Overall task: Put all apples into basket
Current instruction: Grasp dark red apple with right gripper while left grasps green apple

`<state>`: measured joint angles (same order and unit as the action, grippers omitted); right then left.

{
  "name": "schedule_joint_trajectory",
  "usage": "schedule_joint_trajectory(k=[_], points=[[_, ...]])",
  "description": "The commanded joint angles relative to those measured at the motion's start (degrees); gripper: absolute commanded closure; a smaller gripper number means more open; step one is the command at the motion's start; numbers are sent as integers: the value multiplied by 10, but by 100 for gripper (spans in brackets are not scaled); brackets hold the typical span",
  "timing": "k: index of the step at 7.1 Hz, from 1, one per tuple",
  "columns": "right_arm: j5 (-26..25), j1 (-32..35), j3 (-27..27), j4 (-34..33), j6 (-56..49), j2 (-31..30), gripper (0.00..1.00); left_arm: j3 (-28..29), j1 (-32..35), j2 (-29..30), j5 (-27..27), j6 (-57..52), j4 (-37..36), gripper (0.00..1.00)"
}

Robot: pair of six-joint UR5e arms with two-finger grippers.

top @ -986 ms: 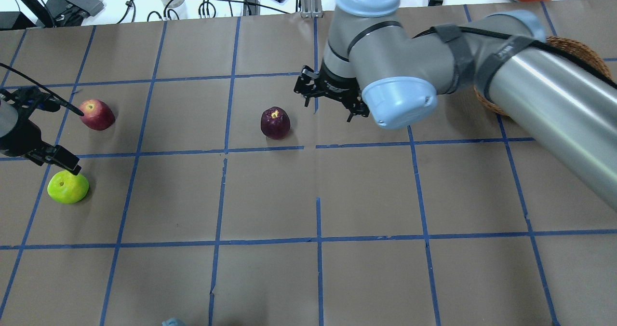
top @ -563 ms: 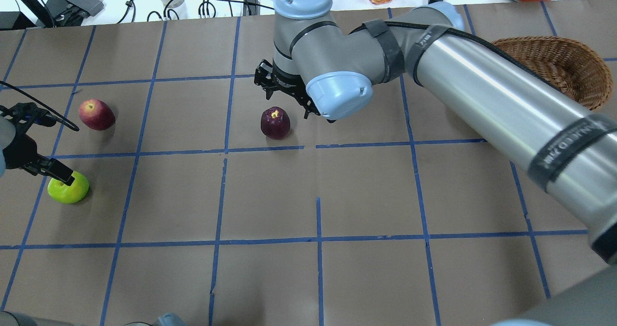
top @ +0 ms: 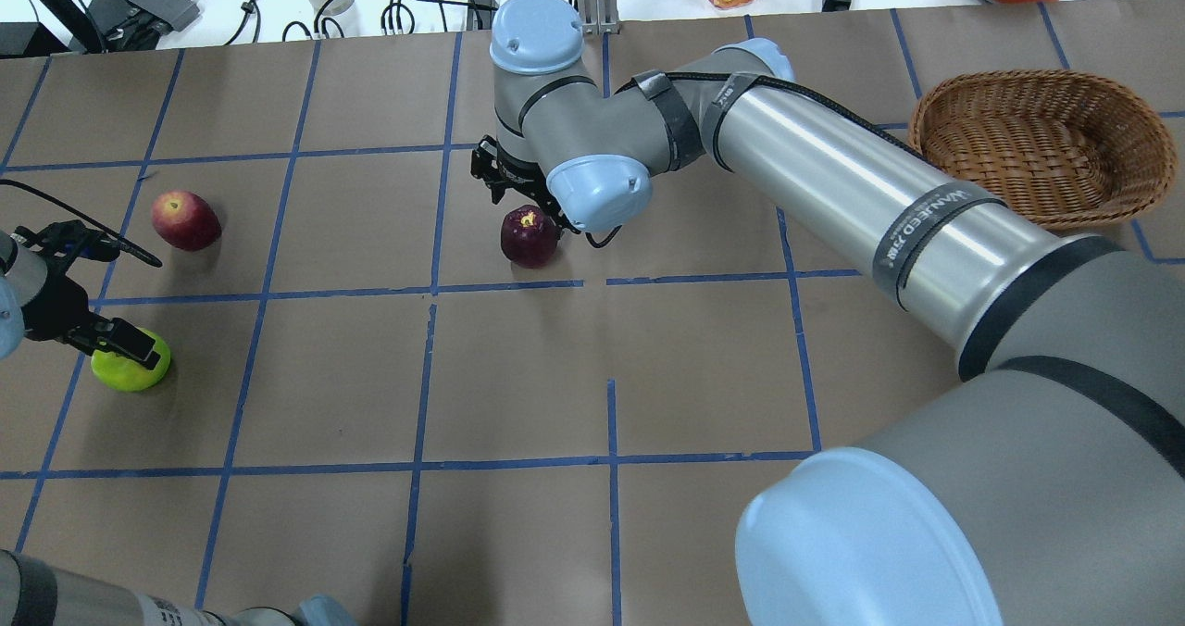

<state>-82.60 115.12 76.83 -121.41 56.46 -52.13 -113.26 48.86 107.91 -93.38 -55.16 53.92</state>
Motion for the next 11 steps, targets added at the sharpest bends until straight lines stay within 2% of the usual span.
schedule_joint_trajectory(k=[1, 2, 3, 5, 6, 7, 9, 11], points=[[1, 0, -3, -9, -1, 21, 0, 1, -3, 14, 0, 0, -22, 16], [2, 1, -3, -6, 0, 30, 0, 3, -3, 13, -3, 8, -24, 55], [3, 5, -3, -4, 0, 35, 0, 3, -3, 4, -4, 24, -23, 69], [13, 5, -3, -8, -10, 45, 0, 6, 3, -29, -11, 57, 0, 67], [13, 4, -4, -16, -12, 47, 43, 12, 6, -57, -17, 60, 41, 67], [14, 4, -6, -19, -9, 44, 99, 15, 9, -82, -12, 84, 75, 67], [11, 1, -34, -6, -9, 38, 100, 16, 30, -131, 6, 129, 141, 67], [4, -23, -37, 96, -19, -17, 100, 7, 116, -164, 32, 249, 153, 67]])
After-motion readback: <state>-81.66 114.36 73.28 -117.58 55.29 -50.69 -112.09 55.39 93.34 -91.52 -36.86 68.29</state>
